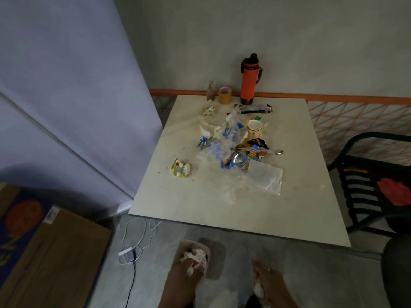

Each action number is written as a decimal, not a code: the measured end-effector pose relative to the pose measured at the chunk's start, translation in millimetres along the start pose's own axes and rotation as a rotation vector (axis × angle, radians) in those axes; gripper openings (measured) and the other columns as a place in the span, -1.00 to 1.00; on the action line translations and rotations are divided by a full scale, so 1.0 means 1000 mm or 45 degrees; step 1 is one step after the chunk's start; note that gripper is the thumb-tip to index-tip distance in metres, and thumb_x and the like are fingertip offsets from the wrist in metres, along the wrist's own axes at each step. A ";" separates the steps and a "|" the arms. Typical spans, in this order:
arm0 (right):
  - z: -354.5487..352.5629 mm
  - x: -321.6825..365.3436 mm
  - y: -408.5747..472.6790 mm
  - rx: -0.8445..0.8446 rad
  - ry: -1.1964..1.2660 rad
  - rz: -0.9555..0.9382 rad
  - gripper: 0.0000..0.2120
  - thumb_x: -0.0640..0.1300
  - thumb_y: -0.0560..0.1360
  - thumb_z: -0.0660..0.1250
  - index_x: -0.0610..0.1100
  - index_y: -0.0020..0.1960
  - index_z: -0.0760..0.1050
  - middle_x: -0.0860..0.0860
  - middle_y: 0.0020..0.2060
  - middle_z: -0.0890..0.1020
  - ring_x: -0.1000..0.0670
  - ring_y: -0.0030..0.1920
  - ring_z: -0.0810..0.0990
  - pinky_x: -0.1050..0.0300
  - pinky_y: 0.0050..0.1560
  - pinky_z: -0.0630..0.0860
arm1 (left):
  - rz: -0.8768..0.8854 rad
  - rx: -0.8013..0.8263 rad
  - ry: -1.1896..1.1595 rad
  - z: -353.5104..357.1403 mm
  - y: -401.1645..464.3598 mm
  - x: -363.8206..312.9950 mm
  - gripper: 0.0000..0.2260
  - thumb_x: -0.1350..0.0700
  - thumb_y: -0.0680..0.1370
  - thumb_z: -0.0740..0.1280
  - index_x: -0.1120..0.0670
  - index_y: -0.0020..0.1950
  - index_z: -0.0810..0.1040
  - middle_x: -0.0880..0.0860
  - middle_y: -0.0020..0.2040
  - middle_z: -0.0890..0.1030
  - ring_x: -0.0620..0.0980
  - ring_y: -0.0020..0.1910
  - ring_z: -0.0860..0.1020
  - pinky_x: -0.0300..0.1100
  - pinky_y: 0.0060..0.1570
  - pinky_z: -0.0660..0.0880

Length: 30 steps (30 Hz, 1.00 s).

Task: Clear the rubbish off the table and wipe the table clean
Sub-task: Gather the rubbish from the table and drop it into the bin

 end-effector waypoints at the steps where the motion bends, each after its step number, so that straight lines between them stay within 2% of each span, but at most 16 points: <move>1: 0.008 -0.002 -0.008 0.004 -0.001 0.040 -0.63 -0.16 0.49 0.47 -0.24 -0.44 0.51 -0.13 -0.57 0.50 -0.04 -0.48 0.47 0.20 -0.46 0.40 | -0.063 0.015 -0.018 -0.007 -0.001 0.007 -0.48 -0.26 0.47 0.39 -0.13 0.39 0.51 0.03 0.22 0.64 -0.05 0.07 0.65 -0.25 0.05 0.57; 3: 0.033 -0.008 -0.020 0.014 -0.022 0.094 -0.65 -0.05 0.44 0.50 -0.30 -0.35 0.57 -0.13 -0.54 0.50 -0.05 -0.48 0.46 0.18 -0.42 0.38 | -0.152 0.079 -0.048 -0.021 -0.002 0.026 -0.39 -0.38 0.39 0.35 -0.12 0.35 0.57 0.08 0.27 0.63 0.04 0.19 0.63 -0.12 0.20 0.55; 5: 0.056 -0.011 -0.033 0.000 -0.049 0.133 -0.66 -0.10 0.50 0.46 -0.32 -0.34 0.60 -0.12 -0.51 0.51 -0.07 -0.43 0.46 0.12 -0.29 0.37 | -0.182 0.100 -0.086 -0.036 0.000 0.043 -0.43 -0.41 0.34 0.35 -0.13 0.22 0.62 0.16 0.18 0.66 0.17 0.16 0.64 0.02 0.07 0.58; 7: 0.083 -0.015 -0.045 -0.052 -0.095 0.163 -0.59 -0.11 0.52 0.43 -0.23 -0.46 0.53 -0.09 -0.55 0.51 -0.09 -0.39 0.47 0.08 -0.20 0.38 | -0.160 0.084 -0.105 -0.054 0.004 0.067 -0.65 -0.39 0.32 0.35 -0.31 0.03 0.61 0.14 -0.02 0.71 0.23 0.03 0.67 0.04 -0.11 0.60; 9: 0.103 -0.020 -0.057 -0.112 -0.070 0.163 -0.63 -0.10 0.51 0.45 -0.25 -0.41 0.56 -0.15 -0.50 0.54 -0.11 -0.37 0.47 0.04 -0.10 0.43 | -0.069 0.138 -0.020 -0.065 0.013 0.090 -0.96 -0.28 0.44 0.34 -0.42 -0.13 0.53 0.06 -0.21 0.67 0.20 -0.12 0.68 -0.07 -0.23 0.52; 11: 0.121 -0.030 -0.071 -0.141 -0.030 0.121 -0.69 -0.11 0.49 0.46 -0.33 -0.29 0.62 -0.29 -0.35 0.60 -0.12 -0.35 0.49 -0.06 0.03 0.52 | -0.002 0.169 0.018 -0.074 0.018 0.101 -0.92 -0.22 0.51 0.33 -0.38 -0.19 0.50 -0.01 -0.28 0.61 0.07 -0.29 0.61 -0.09 -0.25 0.50; 12: 0.131 -0.036 -0.079 -0.137 -0.025 0.128 -0.71 -0.10 0.48 0.47 -0.29 -0.31 0.62 -0.30 -0.31 0.63 -0.12 -0.34 0.52 -0.12 0.08 0.55 | 0.058 0.160 0.049 -0.080 0.020 0.108 -0.90 -0.22 0.52 0.33 -0.36 -0.20 0.50 -0.02 -0.29 0.61 -0.01 -0.34 0.56 -0.08 -0.25 0.52; 14: 0.143 -0.040 -0.088 -0.100 0.021 0.129 -0.75 -0.13 0.50 0.46 -0.26 -0.28 0.63 -0.20 -0.41 0.60 -0.07 -0.39 0.51 -0.07 -0.02 0.56 | 0.122 0.155 0.086 -0.090 0.025 0.111 -0.87 -0.23 0.55 0.33 -0.31 -0.20 0.49 -0.03 -0.29 0.62 -0.08 -0.37 0.54 -0.06 -0.24 0.54; 15: 0.149 -0.042 -0.090 -0.081 0.033 0.125 -0.76 -0.16 0.52 0.43 -0.30 -0.25 0.63 -0.13 -0.47 0.53 -0.03 -0.43 0.47 0.02 -0.18 0.51 | 0.140 0.162 0.101 -0.095 0.026 0.112 -0.85 -0.22 0.55 0.32 -0.27 -0.21 0.49 -0.02 -0.28 0.62 -0.05 -0.35 0.56 -0.06 -0.24 0.53; 17: 0.157 -0.043 -0.092 -0.041 0.050 0.158 -0.70 -0.17 0.54 0.40 -0.18 -0.37 0.55 -0.07 -0.54 0.42 -0.03 -0.52 0.38 0.12 -0.36 0.35 | 0.166 0.166 0.156 -0.099 0.030 0.111 -0.83 -0.18 0.55 0.33 -0.16 -0.19 0.47 0.04 -0.20 0.66 0.08 -0.24 0.63 -0.06 -0.21 0.53; 19: 0.163 -0.047 -0.098 -0.003 0.070 0.175 -0.58 -0.12 0.53 0.39 -0.08 -0.47 0.38 -0.08 -0.55 0.38 -0.04 -0.49 0.36 0.13 -0.34 0.30 | 0.177 0.169 0.192 -0.100 0.030 0.108 -0.84 -0.12 0.55 0.35 -0.11 -0.17 0.47 0.12 -0.13 0.68 0.18 -0.14 0.66 -0.04 -0.19 0.54; 20: 0.165 -0.050 -0.100 0.017 0.088 0.166 -0.58 -0.10 0.53 0.39 -0.08 -0.47 0.37 -0.10 -0.52 0.40 -0.04 -0.45 0.38 0.11 -0.31 0.30 | 0.198 0.170 0.200 -0.098 0.029 0.109 -0.84 -0.12 0.55 0.35 -0.10 -0.16 0.48 0.14 -0.12 0.68 0.19 -0.14 0.66 -0.02 -0.19 0.55; 24: 0.170 -0.061 -0.104 0.006 0.172 0.135 -0.81 -0.01 0.50 0.42 -0.13 -0.17 0.58 -0.13 -0.27 0.60 -0.09 -0.22 0.57 0.05 -0.13 0.48 | 0.257 0.222 0.334 -0.087 0.021 0.114 -0.85 -0.11 0.59 0.33 -0.07 -0.09 0.53 0.10 -0.08 0.68 0.15 -0.09 0.65 -0.07 -0.14 0.53; 25: 0.170 -0.065 -0.103 0.005 0.181 0.124 -0.81 0.00 0.50 0.43 -0.14 -0.13 0.60 -0.11 -0.24 0.62 -0.09 -0.19 0.59 0.04 -0.08 0.51 | 0.258 0.231 0.364 -0.084 0.018 0.114 -0.85 -0.12 0.59 0.32 -0.09 -0.11 0.50 0.09 -0.09 0.68 0.14 -0.10 0.65 -0.07 -0.15 0.53; 28: 0.168 -0.078 -0.107 0.012 0.138 0.126 -0.66 -0.04 0.51 0.40 -0.09 -0.41 0.47 -0.04 -0.50 0.51 -0.06 -0.37 0.50 0.05 -0.20 0.44 | 0.292 0.278 0.475 -0.074 0.004 0.119 -0.79 -0.07 0.62 0.31 -0.09 -0.20 0.42 0.10 -0.11 0.67 0.13 -0.12 0.64 -0.07 -0.14 0.52; 30: 0.163 -0.093 -0.113 0.012 0.151 0.130 -0.55 -0.04 0.52 0.37 -0.07 -0.50 0.38 0.01 -0.58 0.44 -0.03 -0.44 0.45 0.11 -0.22 0.38 | 0.283 0.305 0.517 -0.064 -0.005 0.122 -0.73 -0.06 0.61 0.33 -0.08 -0.26 0.40 0.09 -0.14 0.66 0.11 -0.13 0.64 -0.10 -0.16 0.49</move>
Point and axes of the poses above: each hand's wrist, its own y-axis towards the middle knuckle, its own z-axis out of the palm, x = y × z, the point moved 3 cm from there along y, towards the middle knuckle
